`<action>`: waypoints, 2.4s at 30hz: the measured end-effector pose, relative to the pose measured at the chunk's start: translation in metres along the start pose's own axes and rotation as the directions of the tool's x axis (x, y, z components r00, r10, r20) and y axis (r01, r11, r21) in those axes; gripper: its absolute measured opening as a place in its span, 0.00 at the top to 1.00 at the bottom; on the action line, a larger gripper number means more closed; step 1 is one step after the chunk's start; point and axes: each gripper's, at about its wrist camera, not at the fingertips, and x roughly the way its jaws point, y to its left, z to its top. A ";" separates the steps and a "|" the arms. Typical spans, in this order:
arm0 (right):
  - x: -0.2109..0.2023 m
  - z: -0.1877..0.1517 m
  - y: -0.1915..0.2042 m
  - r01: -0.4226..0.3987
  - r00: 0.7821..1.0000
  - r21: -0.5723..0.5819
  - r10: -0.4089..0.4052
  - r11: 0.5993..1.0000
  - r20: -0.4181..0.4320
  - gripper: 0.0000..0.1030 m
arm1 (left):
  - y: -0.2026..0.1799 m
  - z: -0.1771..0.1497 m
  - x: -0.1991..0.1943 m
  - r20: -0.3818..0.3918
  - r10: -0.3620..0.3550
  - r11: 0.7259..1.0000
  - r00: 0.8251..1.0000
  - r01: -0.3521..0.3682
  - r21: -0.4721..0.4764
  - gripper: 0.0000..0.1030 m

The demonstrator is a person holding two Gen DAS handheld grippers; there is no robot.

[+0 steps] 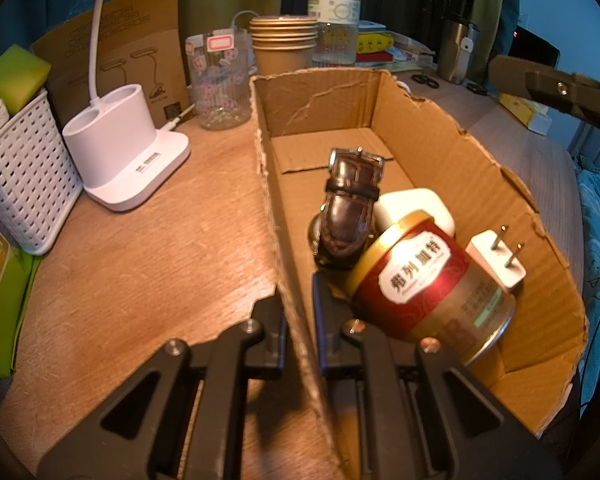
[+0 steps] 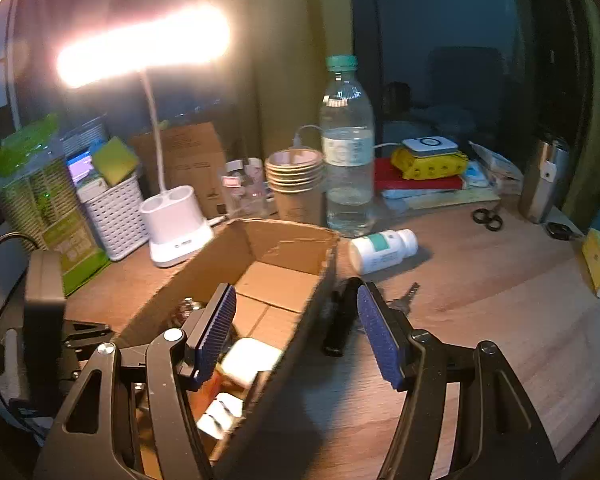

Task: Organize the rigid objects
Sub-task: 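Move the right gripper to the bunch of keys on the desk, then grasp the keys by their ring with the right gripper and lift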

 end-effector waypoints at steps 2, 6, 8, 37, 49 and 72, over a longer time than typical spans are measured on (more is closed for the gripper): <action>0.002 -0.002 -0.008 0.017 1.000 0.017 -0.017 1.000 -0.003 0.35 | 0.000 0.000 0.000 0.000 0.000 1.000 1.000 0.000 0.000 0.89; 0.008 -0.007 -0.028 0.055 0.998 0.068 -0.054 0.996 -0.018 0.35 | 0.000 0.000 0.000 0.000 0.000 1.000 1.000 0.000 0.000 0.89; 0.011 -0.010 -0.036 0.067 0.998 0.085 -0.065 0.994 -0.027 0.35 | 0.000 0.000 0.000 0.000 0.000 1.000 1.000 0.000 0.000 0.89; 0.097 -0.031 -0.070 0.188 0.958 0.074 -0.166 0.979 -0.234 0.35 | 0.000 0.000 0.000 0.000 0.000 1.000 1.000 0.000 0.000 0.89; 0.121 -0.021 -0.074 0.174 0.950 0.011 -0.165 0.985 -0.266 0.42 | 0.000 0.000 0.000 0.000 0.000 1.000 1.000 0.000 0.000 0.89; 0.105 -0.021 -0.079 0.117 0.973 0.075 -0.100 0.990 -0.206 0.89 | 0.000 0.000 0.000 0.000 -0.001 1.000 1.000 0.001 0.000 0.89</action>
